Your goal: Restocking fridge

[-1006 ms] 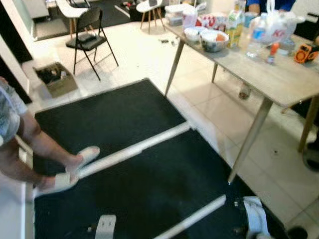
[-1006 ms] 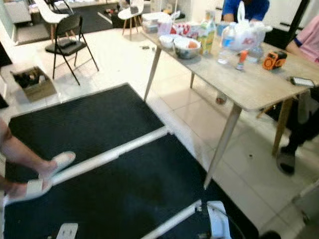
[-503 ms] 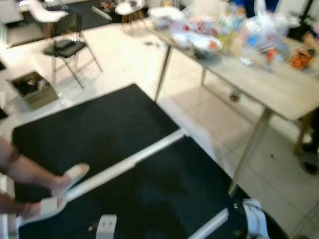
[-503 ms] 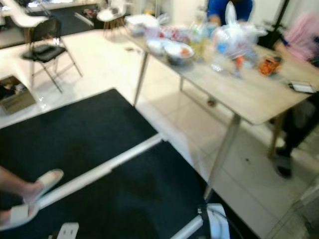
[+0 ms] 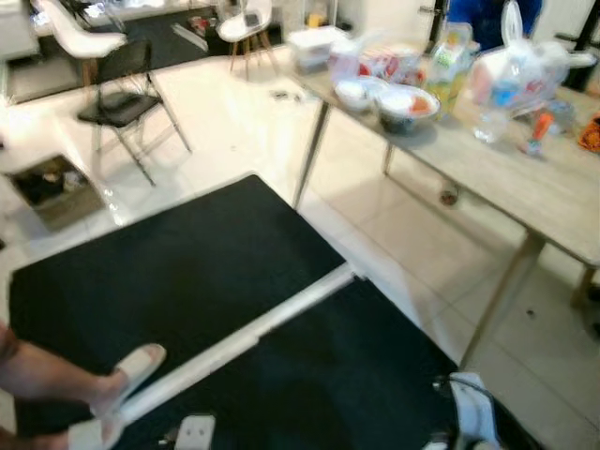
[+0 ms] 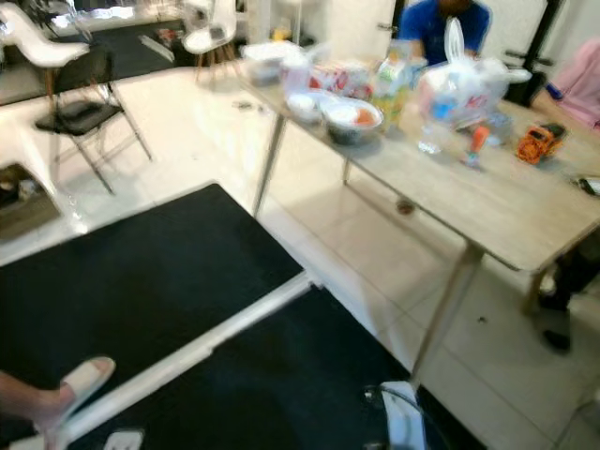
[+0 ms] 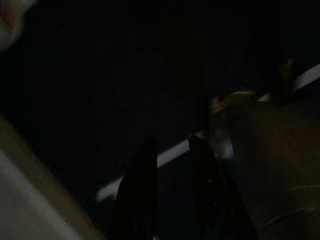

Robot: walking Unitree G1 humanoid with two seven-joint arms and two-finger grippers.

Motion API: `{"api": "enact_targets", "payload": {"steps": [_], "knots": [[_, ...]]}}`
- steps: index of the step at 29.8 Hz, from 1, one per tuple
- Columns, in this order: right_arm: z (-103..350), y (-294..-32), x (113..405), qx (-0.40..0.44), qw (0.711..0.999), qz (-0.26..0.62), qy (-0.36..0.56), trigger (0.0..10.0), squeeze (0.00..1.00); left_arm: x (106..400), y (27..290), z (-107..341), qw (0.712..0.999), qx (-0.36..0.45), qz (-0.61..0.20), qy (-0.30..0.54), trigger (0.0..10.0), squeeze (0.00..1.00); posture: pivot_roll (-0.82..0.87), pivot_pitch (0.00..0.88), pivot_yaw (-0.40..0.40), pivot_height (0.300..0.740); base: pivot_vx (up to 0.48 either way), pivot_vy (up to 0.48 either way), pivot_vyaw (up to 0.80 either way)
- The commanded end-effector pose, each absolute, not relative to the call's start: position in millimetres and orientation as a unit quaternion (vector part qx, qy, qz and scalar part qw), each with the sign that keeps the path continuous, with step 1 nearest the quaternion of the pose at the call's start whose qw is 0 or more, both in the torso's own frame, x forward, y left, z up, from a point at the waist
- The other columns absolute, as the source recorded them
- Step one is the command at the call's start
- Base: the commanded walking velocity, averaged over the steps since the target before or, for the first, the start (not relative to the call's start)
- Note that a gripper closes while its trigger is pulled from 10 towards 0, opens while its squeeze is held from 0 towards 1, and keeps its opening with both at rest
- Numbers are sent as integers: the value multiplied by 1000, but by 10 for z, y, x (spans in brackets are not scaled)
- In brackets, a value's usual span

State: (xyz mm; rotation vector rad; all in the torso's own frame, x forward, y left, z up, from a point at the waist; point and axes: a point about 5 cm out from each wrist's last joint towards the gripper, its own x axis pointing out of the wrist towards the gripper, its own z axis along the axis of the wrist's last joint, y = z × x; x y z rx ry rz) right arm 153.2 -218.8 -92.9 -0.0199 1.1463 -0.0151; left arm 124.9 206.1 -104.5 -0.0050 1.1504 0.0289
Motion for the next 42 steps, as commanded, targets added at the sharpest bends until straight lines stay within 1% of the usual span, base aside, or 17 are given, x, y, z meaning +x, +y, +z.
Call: {"api": "enact_targets", "payload": {"steps": [1,16,33,42], "knots": [[-922,-2177,1555,-12,842,-7,539,10000,0,1158,2071,-1072,830,3,11,557,10000,0,-5,0,16,740,307,0,-788],[-911,-2181,1581,-10,844,-13,536,10000,0,1161,2071,-1071,830,2,13,557,10000,0,-5,0,12,740,306,0,-783],[-908,-2173,1593,-4,847,-13,532,10000,0,1152,2066,-1075,829,3,13,559,10000,0,2,0,10,740,299,0,0],[-882,-2159,1664,6,852,-22,523,10000,0,1180,2083,-1065,831,-7,24,555,10000,0,0,0,21,740,295,0,0]]}}
